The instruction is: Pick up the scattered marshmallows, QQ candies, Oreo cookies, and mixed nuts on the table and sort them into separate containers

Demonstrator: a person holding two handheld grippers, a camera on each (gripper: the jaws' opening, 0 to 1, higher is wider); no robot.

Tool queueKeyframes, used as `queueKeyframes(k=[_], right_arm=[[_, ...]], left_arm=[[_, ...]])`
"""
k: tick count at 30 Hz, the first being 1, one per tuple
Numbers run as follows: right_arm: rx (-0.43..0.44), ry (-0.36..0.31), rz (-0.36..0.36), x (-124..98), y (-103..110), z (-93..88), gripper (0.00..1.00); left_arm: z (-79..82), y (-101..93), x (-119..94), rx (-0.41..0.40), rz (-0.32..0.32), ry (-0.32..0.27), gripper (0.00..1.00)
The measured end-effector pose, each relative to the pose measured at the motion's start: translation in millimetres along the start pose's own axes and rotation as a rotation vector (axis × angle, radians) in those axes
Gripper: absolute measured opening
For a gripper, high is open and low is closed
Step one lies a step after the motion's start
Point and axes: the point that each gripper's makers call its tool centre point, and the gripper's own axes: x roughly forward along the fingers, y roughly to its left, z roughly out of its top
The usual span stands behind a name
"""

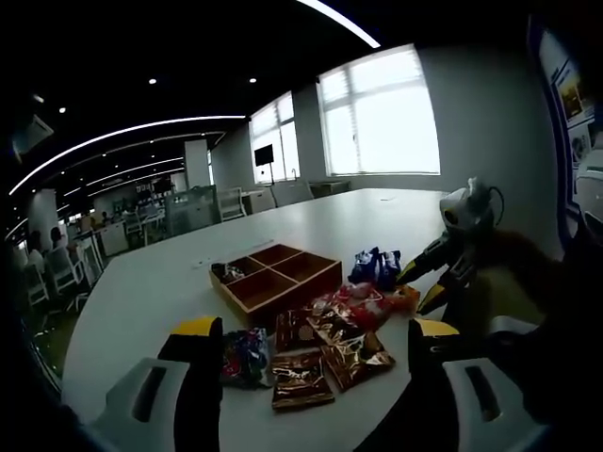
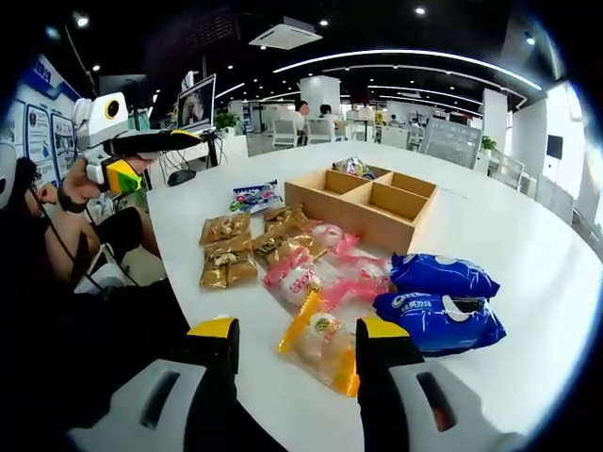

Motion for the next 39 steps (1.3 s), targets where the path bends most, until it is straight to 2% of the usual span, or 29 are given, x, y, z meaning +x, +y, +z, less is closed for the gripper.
queueKeyframes(k=[5,31,35,39], right_arm=[[-0.006,-0.013,-0.007,1.8,-3.7,-0.1,0.41],[-0.021,-0.006,-0.012,0.0,-6.2,-2.4,0.4],[-0.037,-0.001,-0.028,0.2,-10.0,-4.4,0.34],[-0.045,0.002,-0.029,1.0,-10.6,-5.0,0.34]], left_arm=[[-0.1,0.1,-0.6,0.002,0.001,0.0,0.84],[2.3,-1.3,0.1,0.011,-0.004,-0.003,0.84],[2.1,-1.2,-0.2,0.011,-0.004,-0.003,0.84],[1.4,-1.3,-0.2,0.011,-0.004,-0.001,0.84]])
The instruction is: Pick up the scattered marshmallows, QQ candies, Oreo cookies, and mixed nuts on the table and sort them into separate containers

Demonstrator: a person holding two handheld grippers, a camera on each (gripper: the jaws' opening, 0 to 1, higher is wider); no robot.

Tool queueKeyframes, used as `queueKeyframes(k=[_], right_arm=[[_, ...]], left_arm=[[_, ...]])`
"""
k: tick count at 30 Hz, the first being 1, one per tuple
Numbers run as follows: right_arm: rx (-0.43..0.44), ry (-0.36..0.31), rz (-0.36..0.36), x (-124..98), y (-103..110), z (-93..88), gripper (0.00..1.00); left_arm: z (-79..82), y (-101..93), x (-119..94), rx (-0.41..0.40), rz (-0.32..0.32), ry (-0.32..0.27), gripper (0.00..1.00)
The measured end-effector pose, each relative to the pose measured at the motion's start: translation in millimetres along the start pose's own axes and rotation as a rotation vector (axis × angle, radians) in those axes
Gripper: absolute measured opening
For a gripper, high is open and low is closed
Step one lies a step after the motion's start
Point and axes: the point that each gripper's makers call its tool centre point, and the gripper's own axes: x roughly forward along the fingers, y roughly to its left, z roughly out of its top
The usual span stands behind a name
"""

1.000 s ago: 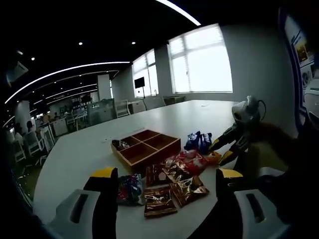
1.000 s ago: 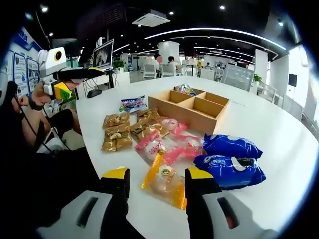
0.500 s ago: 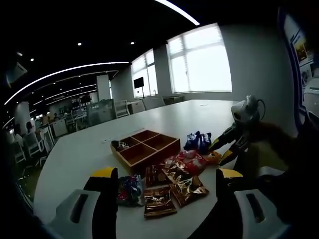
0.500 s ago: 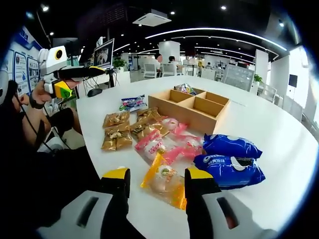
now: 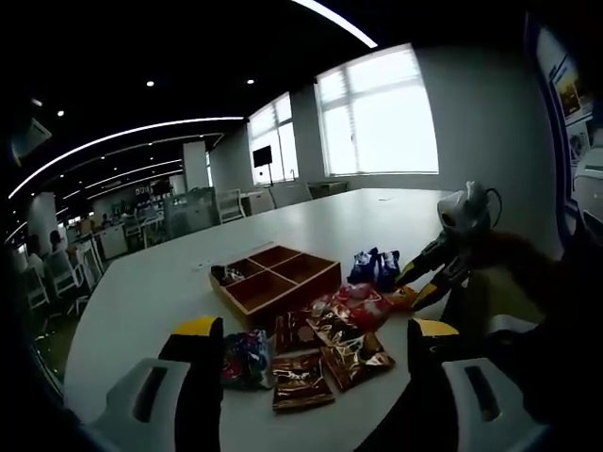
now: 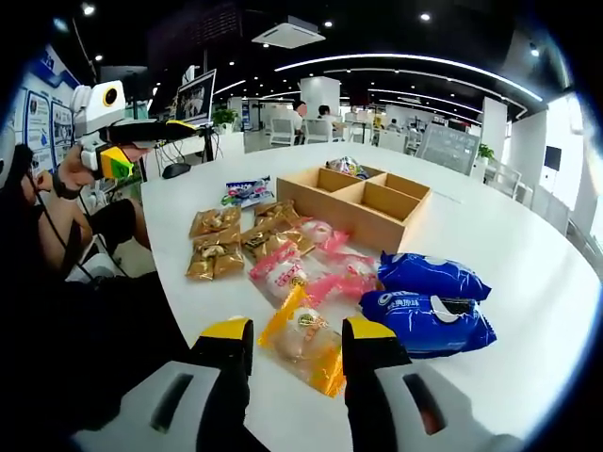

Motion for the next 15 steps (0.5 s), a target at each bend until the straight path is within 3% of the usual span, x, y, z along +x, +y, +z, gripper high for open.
queueKeyframes(k=[15], right_arm=[[-0.041,0.039,0.0,5.2,3.6,-6.8,0.3]], left_arm=[[-1.4,-1.9,0.0,0.001,-0.005,0.002,0.83]])
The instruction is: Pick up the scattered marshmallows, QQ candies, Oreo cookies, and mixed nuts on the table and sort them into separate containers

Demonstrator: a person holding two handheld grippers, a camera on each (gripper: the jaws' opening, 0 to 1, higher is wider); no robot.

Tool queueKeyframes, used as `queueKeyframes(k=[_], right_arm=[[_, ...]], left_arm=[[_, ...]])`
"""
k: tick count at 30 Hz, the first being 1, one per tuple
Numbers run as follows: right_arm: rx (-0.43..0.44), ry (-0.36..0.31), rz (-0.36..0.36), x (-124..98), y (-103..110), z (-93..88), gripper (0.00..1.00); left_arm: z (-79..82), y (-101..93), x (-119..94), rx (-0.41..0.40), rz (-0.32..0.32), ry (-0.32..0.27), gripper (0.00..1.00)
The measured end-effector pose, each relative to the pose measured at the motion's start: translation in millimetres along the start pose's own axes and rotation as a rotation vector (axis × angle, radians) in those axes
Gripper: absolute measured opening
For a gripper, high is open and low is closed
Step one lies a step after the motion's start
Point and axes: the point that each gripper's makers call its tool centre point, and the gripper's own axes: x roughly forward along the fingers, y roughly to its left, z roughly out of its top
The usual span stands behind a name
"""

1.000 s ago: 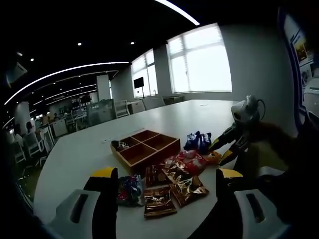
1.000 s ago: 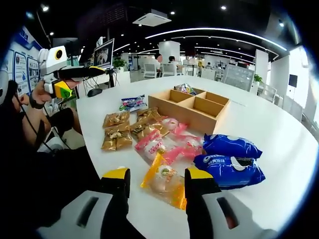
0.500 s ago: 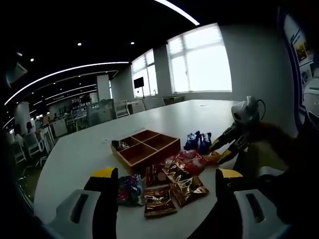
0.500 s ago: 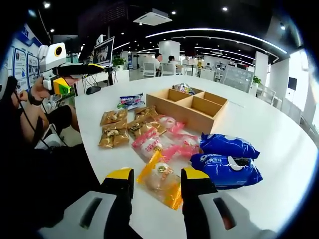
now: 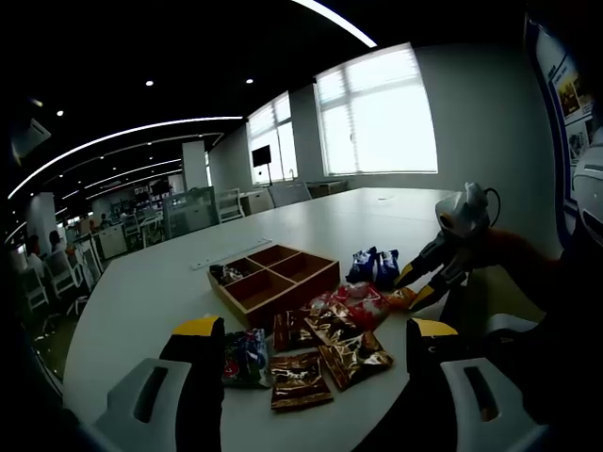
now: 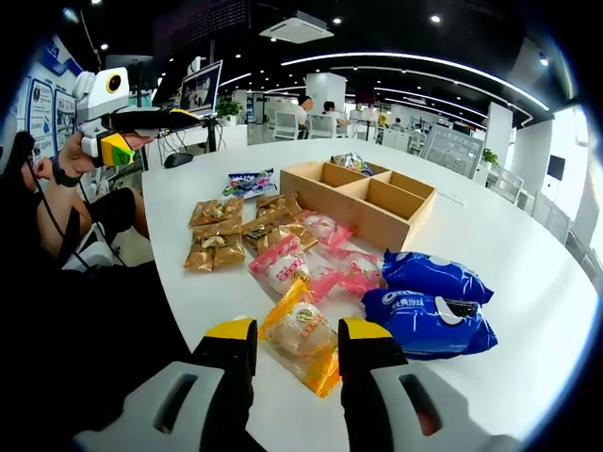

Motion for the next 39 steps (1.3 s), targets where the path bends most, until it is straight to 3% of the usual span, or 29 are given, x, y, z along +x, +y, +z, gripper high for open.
queueKeyframes(k=[7,27,39], right_arm=[[-0.019,0.033,0.006,2.1,5.6,-6.0,0.29],[-0.019,0.023,-0.03,-0.6,-0.8,-6.5,0.14],[0.028,-0.006,-0.044,-2.4,-5.8,-5.0,0.09]], left_arm=[[0.8,-0.6,-1.2,0.001,0.0,-0.002,0.82],[0.9,0.9,-1.2,-0.002,0.004,-0.002,0.82],[2.1,3.0,-1.2,0.001,0.007,-0.002,0.82]])
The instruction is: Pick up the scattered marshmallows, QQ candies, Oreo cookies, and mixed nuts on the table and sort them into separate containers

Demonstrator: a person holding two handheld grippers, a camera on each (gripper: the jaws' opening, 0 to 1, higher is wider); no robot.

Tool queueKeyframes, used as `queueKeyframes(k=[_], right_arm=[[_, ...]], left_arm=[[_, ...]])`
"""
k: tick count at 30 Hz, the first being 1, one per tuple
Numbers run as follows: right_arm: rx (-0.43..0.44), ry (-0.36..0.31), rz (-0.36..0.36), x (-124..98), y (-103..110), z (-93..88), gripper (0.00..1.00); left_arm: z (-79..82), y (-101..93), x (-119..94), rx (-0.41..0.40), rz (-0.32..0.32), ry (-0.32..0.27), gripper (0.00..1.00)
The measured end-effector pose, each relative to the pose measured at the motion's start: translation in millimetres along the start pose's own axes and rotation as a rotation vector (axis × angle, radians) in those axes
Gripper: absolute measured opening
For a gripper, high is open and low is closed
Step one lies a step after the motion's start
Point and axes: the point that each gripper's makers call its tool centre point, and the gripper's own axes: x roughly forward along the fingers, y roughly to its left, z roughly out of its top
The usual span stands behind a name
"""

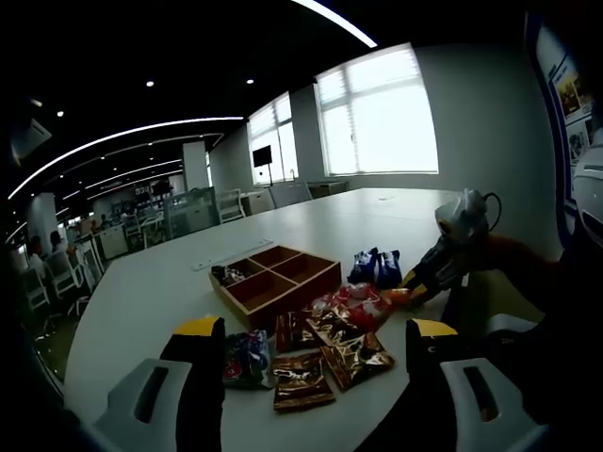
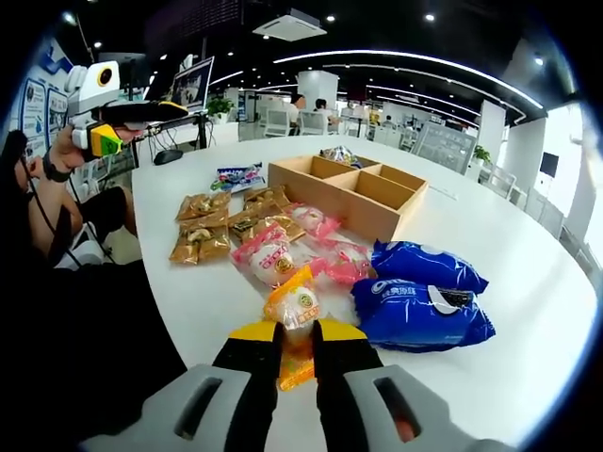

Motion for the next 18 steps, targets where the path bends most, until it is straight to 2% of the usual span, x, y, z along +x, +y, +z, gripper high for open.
queueKeyframes(k=[10,18], right_arm=[[0.018,-0.013,-0.004,-2.1,-0.5,1.7,0.09],[0.028,-0.059,0.009,-10.6,4.4,13.9,0.08]], left_arm=[[0.5,0.6,-0.1,0.002,0.003,0.0,0.82],[-0.4,0.2,0.3,-0.001,0.003,0.001,0.82]])
